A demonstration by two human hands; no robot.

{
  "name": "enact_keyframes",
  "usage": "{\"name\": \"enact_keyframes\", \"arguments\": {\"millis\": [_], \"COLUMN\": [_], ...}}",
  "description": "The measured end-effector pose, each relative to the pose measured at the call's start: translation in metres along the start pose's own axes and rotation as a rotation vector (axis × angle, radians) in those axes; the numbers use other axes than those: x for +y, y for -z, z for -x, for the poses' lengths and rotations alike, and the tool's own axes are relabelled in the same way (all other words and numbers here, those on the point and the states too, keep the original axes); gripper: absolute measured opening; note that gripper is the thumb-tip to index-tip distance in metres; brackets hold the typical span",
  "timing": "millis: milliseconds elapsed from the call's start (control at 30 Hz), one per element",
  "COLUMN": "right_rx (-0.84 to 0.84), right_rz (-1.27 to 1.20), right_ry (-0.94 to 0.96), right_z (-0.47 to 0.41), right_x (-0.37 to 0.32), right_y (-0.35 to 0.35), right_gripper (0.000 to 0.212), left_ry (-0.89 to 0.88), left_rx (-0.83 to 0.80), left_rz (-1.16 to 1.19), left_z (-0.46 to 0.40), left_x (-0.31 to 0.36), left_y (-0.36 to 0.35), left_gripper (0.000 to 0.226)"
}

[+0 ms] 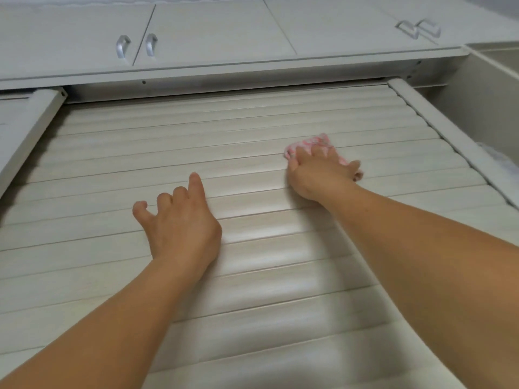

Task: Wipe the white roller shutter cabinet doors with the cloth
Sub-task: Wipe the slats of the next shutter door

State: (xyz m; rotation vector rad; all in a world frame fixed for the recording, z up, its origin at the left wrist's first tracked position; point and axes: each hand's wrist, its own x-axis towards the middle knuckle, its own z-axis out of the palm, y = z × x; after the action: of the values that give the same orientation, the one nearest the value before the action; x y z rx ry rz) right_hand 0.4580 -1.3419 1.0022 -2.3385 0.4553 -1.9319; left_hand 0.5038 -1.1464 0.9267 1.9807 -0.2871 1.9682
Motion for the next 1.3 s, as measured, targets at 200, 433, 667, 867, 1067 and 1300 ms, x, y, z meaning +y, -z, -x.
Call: {"name": "enact_keyframes", "arguments": {"millis": [200, 433, 667, 867, 1067, 1300], "right_rx": [-0.047, -0.005, 0.053, 0.073, 0.080, 0.099], "right_rz": [-0.018, 0.009, 0.041, 0.067, 0.104, 0.139], "right_ry": [0.342, 0.366, 0.264, 0.191, 0.112, -0.118], "right_z": [0.012, 0.001, -0.016, -0.030, -0.040, -0.029], "right_x": [-0.023, 0.020, 0.102, 0.169, 0.217, 0.237], "right_y": [-0.005, -0.002, 0.012, 0.019, 0.024, 0.023], "right_gripper": [0.050, 0.049, 0.051, 0.052, 0.053, 0.055], "left_ry": [-0.143, -0.131, 0.010, 0.091, 0.006, 0.014], "left_rx": [-0.091, -0.099, -0.003, -0.062, -0.044, -0.061], "left_rz": [0.267, 0.172, 0.087, 0.057, 0.081, 0.167], "left_z": [-0.008, -0.003, 0.000, 0.009, 0.015, 0.014], "left_x": [0.052, 0.098, 0.122, 0.162, 0.188, 0.182], "left_y": [-0.009, -0.017, -0.021, -0.035, -0.034, -0.027], "left_gripper": [0.076, 0.078, 0.078, 0.071, 0.068, 0.067]}}
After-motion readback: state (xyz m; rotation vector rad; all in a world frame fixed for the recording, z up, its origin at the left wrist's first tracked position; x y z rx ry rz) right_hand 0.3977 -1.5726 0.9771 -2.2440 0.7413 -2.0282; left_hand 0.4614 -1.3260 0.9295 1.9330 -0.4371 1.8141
